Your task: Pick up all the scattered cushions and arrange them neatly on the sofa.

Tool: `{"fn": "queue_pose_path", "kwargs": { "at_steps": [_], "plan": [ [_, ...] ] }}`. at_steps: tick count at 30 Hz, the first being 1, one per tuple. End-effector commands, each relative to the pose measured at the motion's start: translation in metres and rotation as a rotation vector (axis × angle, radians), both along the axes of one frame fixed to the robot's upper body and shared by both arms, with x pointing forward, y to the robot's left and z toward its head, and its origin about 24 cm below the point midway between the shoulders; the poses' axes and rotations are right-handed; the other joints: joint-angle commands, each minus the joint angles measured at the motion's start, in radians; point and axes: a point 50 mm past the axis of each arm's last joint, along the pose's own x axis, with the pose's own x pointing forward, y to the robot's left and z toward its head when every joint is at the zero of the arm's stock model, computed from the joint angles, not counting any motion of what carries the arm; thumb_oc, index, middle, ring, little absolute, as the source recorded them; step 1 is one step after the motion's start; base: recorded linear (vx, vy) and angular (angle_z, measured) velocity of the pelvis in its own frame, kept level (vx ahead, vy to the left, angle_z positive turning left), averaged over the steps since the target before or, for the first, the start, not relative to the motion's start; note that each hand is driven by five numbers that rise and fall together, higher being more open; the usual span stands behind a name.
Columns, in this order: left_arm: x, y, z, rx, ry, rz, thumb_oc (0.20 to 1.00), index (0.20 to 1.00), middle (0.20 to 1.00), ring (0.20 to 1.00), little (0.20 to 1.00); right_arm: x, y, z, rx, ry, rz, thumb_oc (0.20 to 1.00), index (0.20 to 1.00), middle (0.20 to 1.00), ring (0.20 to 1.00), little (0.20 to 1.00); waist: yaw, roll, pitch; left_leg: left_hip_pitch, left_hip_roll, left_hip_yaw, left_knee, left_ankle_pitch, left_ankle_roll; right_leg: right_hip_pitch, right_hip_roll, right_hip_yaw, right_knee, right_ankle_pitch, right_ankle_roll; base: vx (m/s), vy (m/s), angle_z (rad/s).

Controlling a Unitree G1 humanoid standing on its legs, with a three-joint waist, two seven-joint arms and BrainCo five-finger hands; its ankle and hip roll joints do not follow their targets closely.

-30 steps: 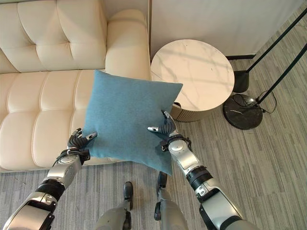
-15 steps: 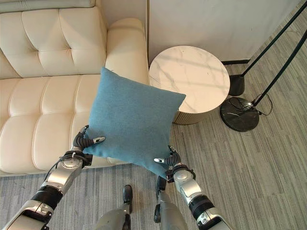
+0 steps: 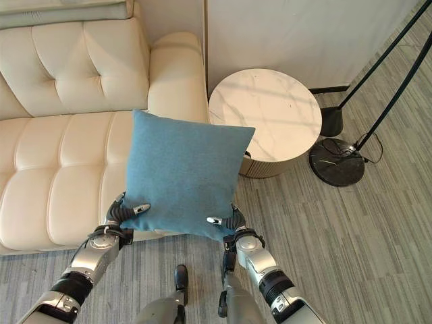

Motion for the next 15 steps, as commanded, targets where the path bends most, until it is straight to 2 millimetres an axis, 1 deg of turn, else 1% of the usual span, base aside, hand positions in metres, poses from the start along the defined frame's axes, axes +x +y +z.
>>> {"fn": "queue_pose_path", "kwargs": {
  "at_steps": [1, 3, 4, 5, 6, 7, 8, 9, 10, 12, 13, 14, 15],
  "plan": [
    [-0.001, -0.056, -0.027, -0.041, 0.120, -0.150, 1.000, 1.000, 1.000, 1.000, 1.000, 0.000, 0.088, 0.024, 0.097, -0.065, 0.308, 1.000, 1.000, 1.000, 1.000, 1.000, 0.016, 0.000, -0.014, -0.051, 0.002, -0.051, -0.007, -0.052, -0.013, 0.072, -0.066, -0.027, -0.003, -0.167, 0.085, 0.04, -0.040, -0.04],
    [0.002, -0.073, -0.028, 0.009, 0.132, -0.218, 1.000, 1.000, 1.000, 1.000, 1.000, 0.002, 0.094, 0.021, -0.006, -0.052, 0.378, 1.000, 1.000, 1.000, 1.000, 1.000, 0.024, -0.009, -0.021, -0.055, 0.002, -0.058, -0.007, -0.049, -0.016, 0.074, -0.066, -0.033, -0.003, -0.168, 0.085, 0.01, -0.037, 0.00],
    [0.002, -0.073, -0.028, 0.009, 0.132, -0.218, 1.000, 1.000, 1.000, 1.000, 1.000, 0.002, 0.094, 0.021, -0.006, -0.052, 0.378, 1.000, 1.000, 1.000, 1.000, 1.000, 0.024, -0.009, -0.020, -0.055, 0.002, -0.058, -0.007, -0.049, -0.016, 0.074, -0.066, -0.033, -0.003, -0.168, 0.085, -0.01, -0.050, 0.05],
    [0.007, -0.087, -0.025, 0.033, 0.122, -0.266, 1.000, 1.000, 1.000, 1.000, 1.000, 0.010, 0.096, 0.026, -0.076, -0.070, 0.399, 1.000, 1.000, 1.000, 1.000, 1.000, 0.033, -0.017, -0.020, -0.065, 0.000, -0.066, -0.007, -0.043, -0.018, 0.070, -0.066, -0.040, -0.003, -0.167, 0.085, -0.02, -0.045, 0.08],
    [0.009, -0.099, -0.022, 0.054, 0.108, -0.319, 1.000, 1.000, 1.000, 1.000, 1.000, 0.013, 0.098, 0.027, -0.124, -0.069, 0.419, 1.000, 1.000, 1.000, 1.000, 1.000, 0.038, -0.021, -0.020, -0.068, -0.001, -0.070, -0.007, -0.040, -0.019, 0.068, -0.067, -0.043, -0.003, -0.166, 0.085, -0.03, -0.051, 0.12],
    [0.012, -0.107, -0.019, 0.067, 0.094, -0.344, 1.000, 1.000, 1.000, 1.000, 1.000, 0.016, 0.099, 0.030, -0.137, -0.078, 0.412, 1.000, 1.000, 1.000, 1.000, 1.000, 0.042, -0.024, -0.020, -0.070, -0.001, -0.073, -0.007, -0.038, -0.020, 0.068, -0.068, -0.046, -0.003, -0.165, 0.085, -0.01, -0.032, 0.28],
    [0.013, -0.124, -0.012, 0.088, 0.055, -0.419, 1.000, 1.000, 1.000, 1.000, 1.000, 0.019, 0.104, 0.033, -0.176, -0.090, 0.439, 1.000, 1.000, 1.000, 1.000, 1.000, 0.049, -0.028, -0.019, -0.071, -0.001, -0.080, -0.007, -0.037, -0.019, 0.072, -0.069, -0.052, -0.003, -0.165, 0.086, 0.00, -0.021, 0.30],
    [0.013, -0.124, -0.012, 0.089, 0.055, -0.419, 1.000, 1.000, 1.000, 1.000, 1.000, 0.019, 0.104, 0.033, -0.176, -0.090, 0.439, 1.000, 1.000, 1.000, 1.000, 1.000, 0.049, -0.028, -0.019, -0.071, -0.001, -0.080, -0.007, -0.037, -0.019, 0.072, -0.069, -0.052, -0.003, -0.165, 0.086, 0.01, -0.024, 0.23],
    [0.014, -0.133, -0.007, 0.100, 0.026, -0.465, 1.000, 1.000, 1.000, 1.000, 1.000, 0.019, 0.105, 0.032, -0.201, -0.093, 0.455, 1.000, 1.000, 1.000, 1.000, 1.000, 0.053, -0.030, -0.017, -0.072, -0.002, -0.084, -0.007, -0.037, -0.019, 0.072, -0.070, -0.055, -0.003, -0.165, 0.087, 0.00, -0.009, 0.06],
    [0.014, -0.136, -0.005, 0.104, 0.011, -0.483, 1.000, 1.000, 1.000, 1.000, 1.000, 0.020, 0.105, 0.033, -0.211, -0.100, 0.456, 1.000, 1.000, 1.000, 1.000, 1.000, 0.055, -0.030, -0.016, -0.073, -0.002, -0.086, -0.007, -0.037, -0.019, 0.073, -0.070, -0.056, -0.003, -0.165, 0.088, 0.00, -0.003, 0.04],
    [0.015, -0.138, -0.002, 0.101, -0.008, -0.498, 0.959, 0.959, 0.959, 0.959, 0.959, 0.022, 0.106, 0.036, -0.228, -0.117, 0.471, 1.000, 1.000, 1.000, 1.000, 1.000, 0.057, -0.032, -0.014, -0.074, -0.002, -0.086, -0.007, -0.036, -0.020, 0.072, -0.070, -0.057, -0.003, -0.165, 0.088, 0.00, -0.017, 0.07],
    [0.015, -0.142, 0.002, 0.094, -0.031, -0.523, 0.473, 0.473, 0.473, 0.473, 0.473, 0.021, 0.105, 0.033, -0.262, -0.112, 0.501, 1.000, 1.000, 1.000, 1.000, 1.000, 0.063, -0.036, -0.013, -0.075, -0.003, -0.088, -0.007, -0.036, -0.020, 0.074, -0.070, -0.059, -0.003, -0.166, 0.089, 0.01, -0.022, 0.05],
    [0.014, -0.143, 0.002, 0.074, -0.028, -0.522, 0.200, 0.200, 0.200, 0.200, 0.200, 0.020, 0.108, 0.033, -0.269, -0.111, 0.525, 0.671, 0.671, 0.671, 0.671, 0.671, 0.066, -0.037, -0.013, -0.074, -0.003, -0.090, -0.007, -0.037, -0.020, 0.076, -0.069, -0.060, -0.003, -0.167, 0.089, 0.01, -0.023, 0.07]
  ]
}}
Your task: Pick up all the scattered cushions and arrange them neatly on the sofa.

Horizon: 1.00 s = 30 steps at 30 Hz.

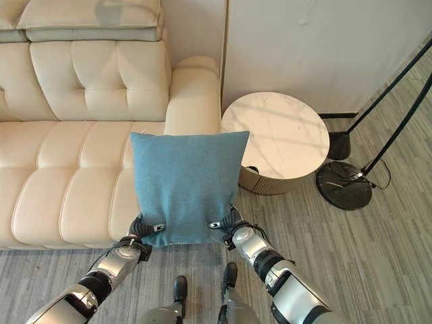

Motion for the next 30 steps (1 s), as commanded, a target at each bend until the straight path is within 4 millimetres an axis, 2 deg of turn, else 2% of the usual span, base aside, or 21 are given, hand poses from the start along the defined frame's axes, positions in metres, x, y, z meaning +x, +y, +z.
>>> {"fn": "queue_pose_path", "kwargs": {
  "at_steps": [1, 6, 7, 13, 18, 21, 23, 27, 28, 30],
  "plan": [
    [0.019, -0.106, 0.031, -0.183, -0.133, -0.350, 0.200, 0.200, 0.200, 0.200, 0.200, -0.002, 0.109, 0.041, 0.140, -0.087, 0.384, 0.200, 0.200, 0.200, 0.200, 0.200, 0.027, -0.011, 0.082, -0.037, 0.003, -0.050, -0.007, -0.046, -0.011, 0.095, -0.057, -0.026, -0.004, -0.162, 0.087, 0.02, -0.019, 0.11],
    [0.015, -0.108, 0.027, -0.247, -0.111, -0.318, 0.200, 0.200, 0.200, 0.200, 0.200, -0.006, 0.113, 0.038, 0.161, -0.064, 0.398, 0.200, 0.200, 0.200, 0.200, 0.200, 0.039, -0.016, 0.081, -0.036, 0.003, -0.056, -0.007, -0.046, -0.011, 0.100, -0.058, -0.029, -0.004, -0.166, 0.086, 0.01, -0.009, 0.05],
    [0.010, -0.110, 0.021, -0.296, -0.077, -0.283, 0.200, 0.200, 0.200, 0.200, 0.200, -0.008, 0.118, 0.039, 0.193, -0.055, 0.392, 0.200, 0.200, 0.200, 0.200, 0.200, 0.047, -0.019, 0.081, -0.035, 0.002, -0.062, -0.007, -0.047, -0.010, 0.105, -0.059, -0.034, -0.004, -0.168, 0.086, 0.00, 0.000, 0.00],
    [0.008, -0.116, 0.025, -0.367, -0.087, -0.254, 0.200, 0.200, 0.200, 0.200, 0.200, -0.007, 0.118, 0.042, 0.216, -0.070, 0.367, 0.200, 0.200, 0.200, 0.200, 0.200, 0.060, -0.027, 0.082, -0.025, -0.004, -0.071, -0.007, -0.051, -0.007, 0.121, -0.061, -0.040, -0.004, -0.171, 0.090, 0.00, 0.006, 0.02],
    [0.014, -0.109, 0.047, -0.414, -0.195, -0.235, 0.200, 0.200, 0.200, 0.200, 0.200, -0.008, 0.121, 0.062, 0.331, -0.152, 0.373, 0.200, 0.200, 0.200, 0.200, 0.200, 0.068, -0.041, 0.058, 0.011, -0.014, -0.076, -0.007, -0.074, 0.011, 0.157, -0.068, -0.037, -0.004, -0.172, 0.100, 0.00, 0.049, 0.05],
    [0.015, -0.099, 0.069, -0.433, -0.311, -0.223, 0.200, 0.200, 0.200, 0.200, 0.200, -0.017, 0.121, 0.077, 0.460, -0.206, 0.372, 0.200, 0.200, 0.200, 0.200, 0.200, 0.063, -0.039, 0.045, 0.038, -0.024, -0.071, -0.007, -0.087, 0.023, 0.179, -0.078, -0.036, -0.004, -0.167, 0.111, -0.03, 0.109, 0.00],
    [0.013, -0.095, 0.073, -0.434, -0.336, -0.219, 0.200, 0.200, 0.200, 0.200, 0.200, -0.020, 0.119, 0.079, 0.480, -0.223, 0.378, 0.200, 0.200, 0.200, 0.200, 0.200, 0.061, -0.037, 0.041, 0.045, -0.027, -0.067, -0.007, -0.091, 0.026, 0.183, -0.080, -0.033, -0.004, -0.163, 0.114, -0.04, 0.082, -0.03],
    [0.003, -0.075, 0.096, -0.403, -0.480, -0.196, 0.200, 0.200, 0.200, 0.200, 0.200, -0.034, 0.118, 0.102, 0.584, -0.338, 0.421, 0.200, 0.200, 0.200, 0.200, 0.200, 0.052, -0.025, 0.032, 0.068, -0.026, -0.017, -0.007, -0.099, 0.037, 0.186, -0.080, -0.043, -0.004, -0.132, 0.131, -0.12, 0.107, -0.17],
    [0.001, -0.070, 0.098, -0.389, -0.499, -0.194, 0.200, 0.200, 0.200, 0.200, 0.200, -0.035, 0.115, 0.105, 0.597, -0.355, 0.420, 0.200, 0.200, 0.200, 0.200, 0.200, 0.047, -0.018, 0.035, 0.073, -0.021, -0.012, -0.007, -0.095, 0.038, 0.186, -0.073, -0.039, 0.028, -0.145, 0.128, -0.13, 0.046, -0.51],
    [-0.003, -0.068, 0.104, -0.365, -0.539, -0.217, 0.200, 0.200, 0.200, 0.200, 0.200, -0.038, 0.111, 0.112, 0.626, -0.394, 0.433, 0.200, 0.200, 0.200, 0.200, 0.200, 0.027, 0.002, 0.037, 0.079, -0.011, -0.009, -0.007, -0.085, 0.042, 0.184, -0.039, -0.002, 0.151, -0.224, 0.111, -0.13, 0.031, -0.27]
  ]
}}
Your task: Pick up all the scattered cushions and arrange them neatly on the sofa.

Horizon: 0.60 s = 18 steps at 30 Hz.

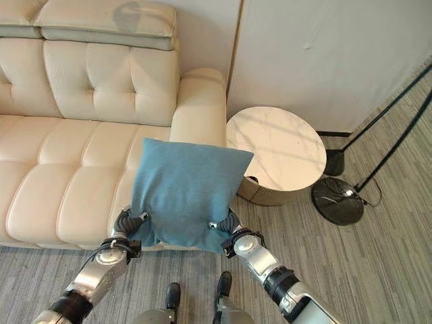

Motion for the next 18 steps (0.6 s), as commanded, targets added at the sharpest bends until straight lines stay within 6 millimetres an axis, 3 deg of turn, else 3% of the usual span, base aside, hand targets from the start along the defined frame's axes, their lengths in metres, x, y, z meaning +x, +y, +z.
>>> {"fn": "queue_pose_path", "kwargs": {
  "at_steps": [1, 4, 5, 7, 8, 10, 11, 12, 13, 16, 17, 18],
  "plan": [
    [0.022, -0.090, 0.058, -0.132, -0.320, -0.332, 0.200, 0.200, 0.200, 0.200, 0.200, -0.008, 0.097, 0.086, 0.378, -0.305, 0.345, 0.200, 0.200, 0.200, 0.200, 0.200, -0.006, 0.051, -0.003, -0.014, 0.007, -0.052, -0.007, -0.072, 0.007, 0.109, -0.002, -0.016, 0.193, -0.248, 0.056, -0.09, -0.005, -0.01],
    [0.018, -0.088, 0.055, -0.125, -0.308, -0.338, 0.200, 0.200, 0.200, 0.200, 0.200, -0.009, 0.094, 0.087, 0.368, -0.316, 0.351, 0.200, 0.200, 0.200, 0.200, 0.200, -0.011, 0.055, -0.021, -0.005, 0.004, -0.055, -0.007, -0.072, 0.006, 0.140, 0.023, -0.007, 0.235, -0.295, 0.043, -0.03, -0.041, 0.00],
    [0.014, -0.087, 0.053, -0.124, -0.294, -0.343, 0.200, 0.200, 0.200, 0.200, 0.200, -0.009, 0.091, 0.088, 0.366, -0.325, 0.349, 0.200, 0.200, 0.200, 0.200, 0.200, -0.005, 0.053, -0.046, -0.003, -0.003, -0.063, -0.007, -0.068, 0.002, 0.182, 0.055, 0.006, 0.237, -0.328, 0.028, -0.05, -0.121, -0.01],
    [0.013, -0.085, 0.051, -0.110, -0.285, -0.338, 0.200, 0.200, 0.200, 0.200, 0.200, -0.009, 0.090, 0.091, 0.366, -0.337, 0.351, 0.200, 0.200, 0.200, 0.200, 0.200, 0.009, 0.042, -0.060, -0.006, -0.011, -0.063, -0.007, -0.055, -0.001, 0.234, 0.077, 0.004, 0.188, -0.344, 0.012, -0.13, -0.188, 0.10],
    [0.013, -0.082, 0.052, -0.104, -0.292, -0.323, 0.200, 0.200, 0.200, 0.200, 0.200, -0.008, 0.090, 0.095, 0.373, -0.354, 0.350, 0.200, 0.200, 0.200, 0.200, 0.200, 0.016, 0.035, -0.058, -0.018, -0.012, -0.065, -0.007, -0.036, -0.008, 0.254, 0.097, 0.015, 0.123, -0.346, -0.007, -0.13, -0.153, 0.05],
    [0.012, -0.082, 0.053, -0.102, -0.295, -0.326, 0.200, 0.200, 0.200, 0.200, 0.200, -0.009, 0.091, 0.095, 0.379, -0.349, 0.355, 0.200, 0.200, 0.200, 0.200, 0.200, 0.016, 0.032, -0.061, -0.026, -0.016, -0.070, -0.007, -0.024, -0.013, 0.262, 0.101, 0.020, 0.093, -0.341, -0.012, -0.15, -0.144, -0.08],
    [0.013, -0.081, 0.056, -0.095, -0.309, -0.326, 0.200, 0.200, 0.200, 0.200, 0.200, -0.007, 0.088, 0.103, 0.400, -0.378, 0.344, 0.200, 0.200, 0.200, 0.200, 0.200, 0.017, 0.029, -0.054, -0.048, -0.017, -0.090, -0.007, 0.010, -0.039, 0.268, 0.123, 0.031, 0.049, -0.334, -0.029, -0.17, -0.163, -0.06],
    [0.013, -0.081, 0.056, -0.095, -0.309, -0.326, 0.200, 0.200, 0.200, 0.200, 0.200, -0.007, 0.088, 0.103, 0.400, -0.378, 0.344, 0.200, 0.200, 0.200, 0.200, 0.200, 0.014, 0.029, -0.054, -0.048, -0.017, -0.093, -0.007, 0.011, -0.039, 0.269, 0.123, 0.028, 0.046, -0.332, -0.029, -0.34, -0.282, 0.24],
    [0.015, -0.083, 0.065, -0.095, -0.344, -0.333, 0.200, 0.200, 0.200, 0.200, 0.200, -0.007, 0.086, 0.117, 0.441, -0.423, 0.348, 0.200, 0.200, 0.200, 0.200, 0.200, 0.008, 0.035, -0.038, -0.088, -0.018, -0.116, -0.007, 0.051, -0.067, 0.269, 0.138, 0.009, 0.002, -0.314, -0.038, -0.27, -0.191, 0.35],
    [0.015, -0.086, 0.073, -0.094, -0.382, -0.349, 0.200, 0.200, 0.200, 0.200, 0.200, -0.009, 0.083, 0.129, 0.459, -0.473, 0.363, 0.200, 0.200, 0.200, 0.200, 0.200, 0.001, 0.053, -0.011, -0.120, -0.026, -0.146, -0.007, 0.082, -0.088, 0.255, 0.136, -0.031, -0.003, -0.302, -0.040, -0.26, -0.119, 0.53],
    [0.015, -0.087, 0.073, -0.094, -0.383, -0.349, 0.200, 0.200, 0.200, 0.200, 0.200, -0.009, 0.083, 0.129, 0.459, -0.474, 0.363, 0.200, 0.200, 0.200, 0.200, 0.200, -0.003, 0.054, -0.011, -0.120, -0.027, -0.150, -0.007, 0.083, -0.088, 0.256, 0.136, -0.035, -0.003, -0.303, -0.040, -0.28, -0.052, 0.64],
    [0.014, -0.086, 0.078, -0.106, -0.411, -0.343, 0.200, 0.200, 0.200, 0.200, 0.200, -0.011, 0.081, 0.133, 0.452, -0.500, 0.382, 0.200, 0.200, 0.200, 0.200, 0.200, -0.011, 0.050, -0.007, -0.119, -0.024, -0.123, 0.050, 0.040, -0.067, 0.230, 0.117, -0.065, 0.007, -0.293, -0.039, -0.21, -0.030, 0.59]
  ]
}}
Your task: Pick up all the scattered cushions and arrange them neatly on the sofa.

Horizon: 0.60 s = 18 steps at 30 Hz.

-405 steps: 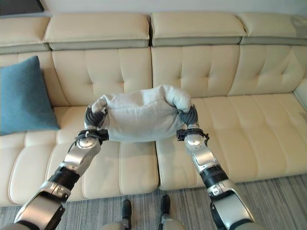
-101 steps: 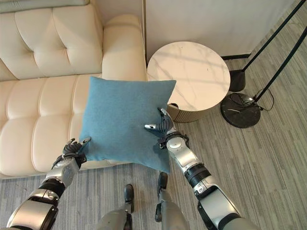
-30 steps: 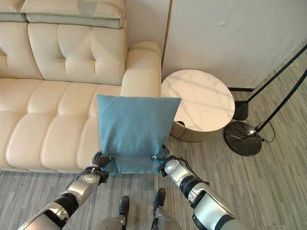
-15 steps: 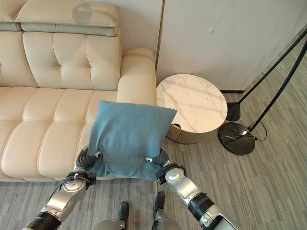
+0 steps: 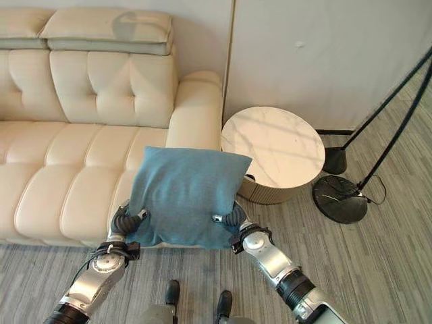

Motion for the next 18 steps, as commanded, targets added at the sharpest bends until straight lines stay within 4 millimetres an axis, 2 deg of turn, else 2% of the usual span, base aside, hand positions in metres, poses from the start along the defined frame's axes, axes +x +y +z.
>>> {"fn": "queue_pose_path", "kwargs": {
  "at_steps": [1, 3, 5, 8, 9, 10, 11, 12, 13, 14, 15, 16, 17, 18],
  "plan": [
    [0.015, -0.067, 0.063, -0.094, -0.328, -0.294, 0.200, 0.200, 0.200, 0.200, 0.200, -0.021, 0.107, 0.103, 0.441, -0.363, 0.407, 0.200, 0.200, 0.200, 0.200, 0.200, -0.018, -0.059, -0.046, -0.069, -0.154, 0.037, 0.040, -0.071, 0.061, 0.031, -0.021, 0.024, 0.004, -0.149, 0.026, -0.24, -0.034, 0.66],
    [0.014, -0.066, 0.064, -0.109, -0.335, -0.273, 0.200, 0.200, 0.200, 0.200, 0.200, -0.022, 0.108, 0.106, 0.443, -0.375, 0.416, 0.200, 0.200, 0.200, 0.200, 0.200, -0.019, -0.065, -0.049, -0.053, -0.155, 0.040, 0.094, -0.123, 0.074, 0.028, -0.037, 0.001, 0.004, -0.143, 0.022, -0.11, -0.004, 0.42],
    [0.012, -0.065, 0.063, -0.136, -0.332, -0.259, 0.200, 0.200, 0.200, 0.200, 0.200, -0.024, 0.108, 0.109, 0.454, -0.385, 0.421, 0.200, 0.200, 0.200, 0.200, 0.200, -0.024, -0.069, -0.048, -0.033, -0.139, 0.077, 0.129, -0.160, 0.078, 0.022, -0.048, -0.023, 0.002, -0.140, 0.019, -0.11, 0.014, 0.30],
    [0.010, -0.064, 0.061, -0.147, -0.322, -0.249, 0.200, 0.200, 0.200, 0.200, 0.200, -0.024, 0.107, 0.107, 0.463, -0.372, 0.410, 0.200, 0.200, 0.200, 0.200, 0.200, -0.030, -0.068, -0.050, 0.000, -0.107, 0.119, 0.141, -0.186, 0.074, 0.019, -0.061, -0.064, -0.005, -0.140, 0.020, -0.07, 0.047, 0.59],
    [0.010, -0.064, 0.061, -0.146, -0.322, -0.249, 0.200, 0.200, 0.200, 0.200, 0.200, -0.024, 0.107, 0.107, 0.463, -0.373, 0.411, 0.200, 0.200, 0.200, 0.200, 0.200, -0.032, -0.068, -0.052, -0.003, -0.108, 0.117, 0.141, -0.183, 0.074, 0.017, -0.062, -0.065, -0.005, -0.139, 0.020, -0.05, 0.079, 0.34],
    [0.008, -0.064, 0.058, -0.156, -0.311, -0.251, 0.200, 0.200, 0.200, 0.200, 0.200, -0.025, 0.106, 0.106, 0.467, -0.369, 0.409, 0.200, 0.200, 0.200, 0.200, 0.200, -0.035, -0.063, -0.052, 0.019, -0.082, 0.146, 0.119, -0.179, 0.066, 0.017, -0.070, -0.093, -0.005, -0.139, 0.023, -0.02, 0.062, 0.23],
    [0.008, -0.064, 0.058, -0.156, -0.310, -0.251, 0.200, 0.200, 0.200, 0.200, 0.200, -0.025, 0.106, 0.106, 0.467, -0.369, 0.409, 0.200, 0.200, 0.200, 0.200, 0.200, -0.035, -0.063, -0.052, 0.020, -0.083, 0.145, 0.117, -0.179, 0.066, 0.017, -0.070, -0.093, -0.005, -0.139, 0.023, -0.02, 0.142, 0.49],
    [0.007, -0.066, 0.057, -0.164, -0.302, -0.259, 0.200, 0.200, 0.200, 0.200, 0.200, -0.024, 0.103, 0.107, 0.470, -0.378, 0.391, 0.200, 0.200, 0.200, 0.200, 0.200, -0.044, -0.055, -0.052, 0.032, -0.028, 0.218, 0.060, -0.147, 0.039, 0.018, -0.082, -0.134, -0.005, -0.144, 0.033, -0.01, 0.126, 0.81],
    [0.007, -0.066, 0.056, -0.164, -0.298, -0.262, 0.200, 0.200, 0.200, 0.200, 0.200, -0.023, 0.101, 0.108, 0.466, -0.385, 0.381, 0.200, 0.200, 0.200, 0.200, 0.200, -0.050, -0.053, -0.052, 0.029, -0.006, 0.260, 0.037, -0.123, 0.029, 0.015, -0.089, -0.159, -0.005, -0.143, 0.035, -0.01, 0.124, 0.91],
    [0.007, -0.066, 0.056, -0.165, -0.298, -0.262, 0.200, 0.200, 0.200, 0.200, 0.200, -0.023, 0.101, 0.108, 0.466, -0.385, 0.381, 0.200, 0.200, 0.200, 0.200, 0.200, -0.051, -0.053, -0.053, 0.030, -0.007, 0.259, 0.034, -0.120, 0.028, 0.015, -0.089, -0.161, -0.005, -0.143, 0.034, -0.06, 0.140, 1.15],
    [0.009, -0.068, 0.055, -0.167, -0.291, -0.270, 0.200, 0.200, 0.200, 0.200, 0.200, -0.019, 0.094, 0.109, 0.452, -0.401, 0.353, 0.200, 0.200, 0.200, 0.200, 0.200, -0.065, -0.050, -0.055, 0.020, 0.040, 0.369, -0.011, -0.066, 0.006, 0.005, -0.104, -0.219, -0.005, -0.138, 0.039, -0.04, 0.093, 1.26],
    [0.009, -0.068, 0.055, -0.167, -0.291, -0.270, 0.200, 0.200, 0.200, 0.200, 0.200, -0.019, 0.094, 0.109, 0.452, -0.401, 0.353, 0.200, 0.200, 0.200, 0.200, 0.200, -0.065, -0.049, -0.055, 0.020, 0.040, 0.368, -0.012, -0.065, 0.006, 0.005, -0.104, -0.219, -0.005, -0.138, 0.038, -0.02, 0.231, 1.37],
    [0.010, -0.068, 0.056, -0.177, -0.293, -0.272, 0.200, 0.200, 0.200, 0.200, 0.200, -0.017, 0.091, 0.108, 0.439, -0.401, 0.335, 0.200, 0.200, 0.200, 0.200, 0.200, -0.070, -0.044, -0.059, 0.017, 0.060, 0.420, -0.032, -0.054, -0.007, 0.002, -0.113, -0.256, -0.005, -0.134, 0.047, 0.02, 0.138, 1.12],
    [0.010, -0.068, 0.055, -0.178, -0.292, -0.272, 0.200, 0.200, 0.200, 0.200, 0.200, -0.017, 0.091, 0.107, 0.438, -0.401, 0.335, 0.200, 0.200, 0.200, 0.200, 0.200, -0.071, -0.042, -0.059, 0.016, 0.060, 0.420, -0.032, -0.055, -0.006, 0.002, -0.113, -0.257, -0.005, -0.133, 0.048, 0.10, 0.345, 0.94]
  ]
}}
